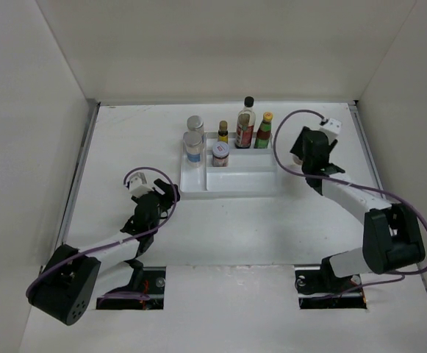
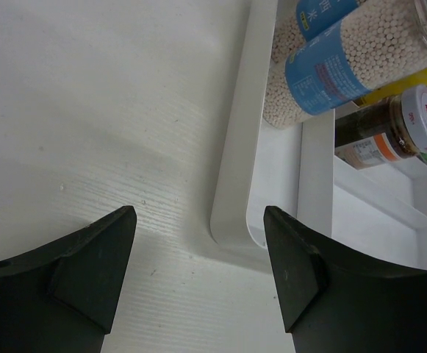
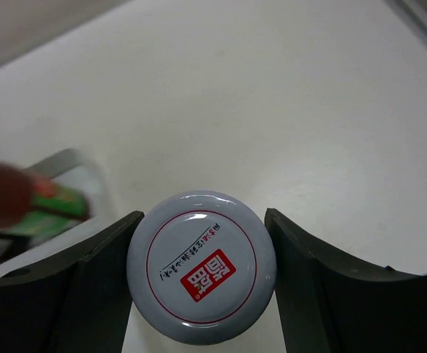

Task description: Organize the condiment bottles

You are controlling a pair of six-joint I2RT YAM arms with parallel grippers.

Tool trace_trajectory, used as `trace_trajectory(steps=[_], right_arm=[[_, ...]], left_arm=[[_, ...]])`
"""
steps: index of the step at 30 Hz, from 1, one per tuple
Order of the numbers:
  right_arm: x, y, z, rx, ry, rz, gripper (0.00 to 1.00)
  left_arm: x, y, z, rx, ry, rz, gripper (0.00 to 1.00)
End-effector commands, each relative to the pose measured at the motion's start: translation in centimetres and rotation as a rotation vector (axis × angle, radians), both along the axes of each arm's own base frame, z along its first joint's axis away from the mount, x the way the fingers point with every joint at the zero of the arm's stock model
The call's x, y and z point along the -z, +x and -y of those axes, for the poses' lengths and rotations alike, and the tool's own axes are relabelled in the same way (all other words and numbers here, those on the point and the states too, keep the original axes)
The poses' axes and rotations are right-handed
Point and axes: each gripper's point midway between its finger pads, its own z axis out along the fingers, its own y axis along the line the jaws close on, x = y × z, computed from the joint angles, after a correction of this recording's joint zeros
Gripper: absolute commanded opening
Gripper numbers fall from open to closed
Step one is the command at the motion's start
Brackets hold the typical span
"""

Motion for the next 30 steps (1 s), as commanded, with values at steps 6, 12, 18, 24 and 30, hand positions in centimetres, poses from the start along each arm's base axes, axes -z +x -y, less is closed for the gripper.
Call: trace_trajectory(steps=[6, 12, 18, 24, 30], right_arm=[[-9.1, 5.9, -12.7, -0.25, 0.082, 0.275, 0.49], [-7.1, 6.8, -14.7, -0.28, 0.086, 0.244, 0.49], [-4.1, 6.3, -14.5, -0.276, 0.078, 0.192, 0.49], [-0.9, 6.2, -14.3, -0.265, 0.078, 0.166, 0.49], [0.6, 6.2, -14.9, -0.274, 0.063, 0.131, 0.57]], left_arm=[[-2.9, 1.2, 0.4, -0.001, -0.056, 0.089, 0.69], [-2.8, 1.2, 0.1, -0.009, -0.053, 0.087, 0.69], [-2.7, 1.3, 0.1, -0.008, -0.053, 0.085, 0.69], [-2.7, 1.4, 0.3, -0.008, -0.049, 0.082, 0.7], [-3.0, 1.4, 0.1, -0.013, -0.05, 0.092, 0.7]])
